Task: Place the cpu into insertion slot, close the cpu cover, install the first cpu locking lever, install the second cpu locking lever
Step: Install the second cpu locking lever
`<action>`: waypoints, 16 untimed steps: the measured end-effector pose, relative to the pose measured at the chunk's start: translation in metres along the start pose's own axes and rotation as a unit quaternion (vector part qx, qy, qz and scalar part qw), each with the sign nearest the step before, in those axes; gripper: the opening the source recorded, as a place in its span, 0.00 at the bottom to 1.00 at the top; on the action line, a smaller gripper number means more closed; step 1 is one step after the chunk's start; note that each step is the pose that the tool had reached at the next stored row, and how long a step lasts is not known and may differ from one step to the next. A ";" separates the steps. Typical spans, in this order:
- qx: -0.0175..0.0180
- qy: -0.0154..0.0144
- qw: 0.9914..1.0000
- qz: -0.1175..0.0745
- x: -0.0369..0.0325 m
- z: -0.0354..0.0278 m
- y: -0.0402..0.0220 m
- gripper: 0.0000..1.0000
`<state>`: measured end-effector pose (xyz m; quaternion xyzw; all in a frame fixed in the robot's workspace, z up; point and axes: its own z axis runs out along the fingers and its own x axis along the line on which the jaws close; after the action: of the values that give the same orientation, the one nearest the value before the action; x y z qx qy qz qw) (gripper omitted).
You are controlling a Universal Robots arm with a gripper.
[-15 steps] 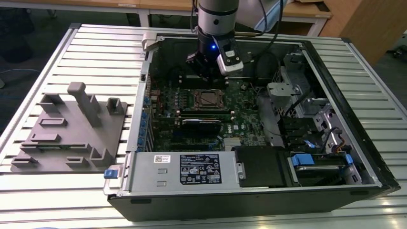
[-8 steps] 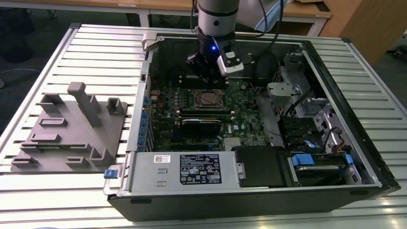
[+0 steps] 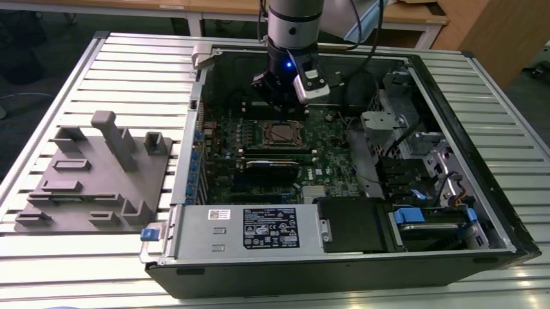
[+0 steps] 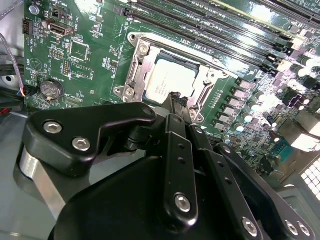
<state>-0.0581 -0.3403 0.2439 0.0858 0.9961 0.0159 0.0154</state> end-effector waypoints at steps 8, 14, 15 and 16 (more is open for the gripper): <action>0.000 0.000 1.000 0.000 -0.0001 -0.0005 -0.0006 0.11; 0.000 0.000 1.000 0.000 -0.0001 -0.0005 -0.0008 0.11; 0.000 0.000 1.000 0.000 -0.0002 -0.0005 -0.0012 0.11; 0.000 0.000 1.000 0.000 -0.0002 -0.0005 -0.0013 0.11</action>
<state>-0.0581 -0.3416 0.2444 0.0859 0.9961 0.0158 0.0153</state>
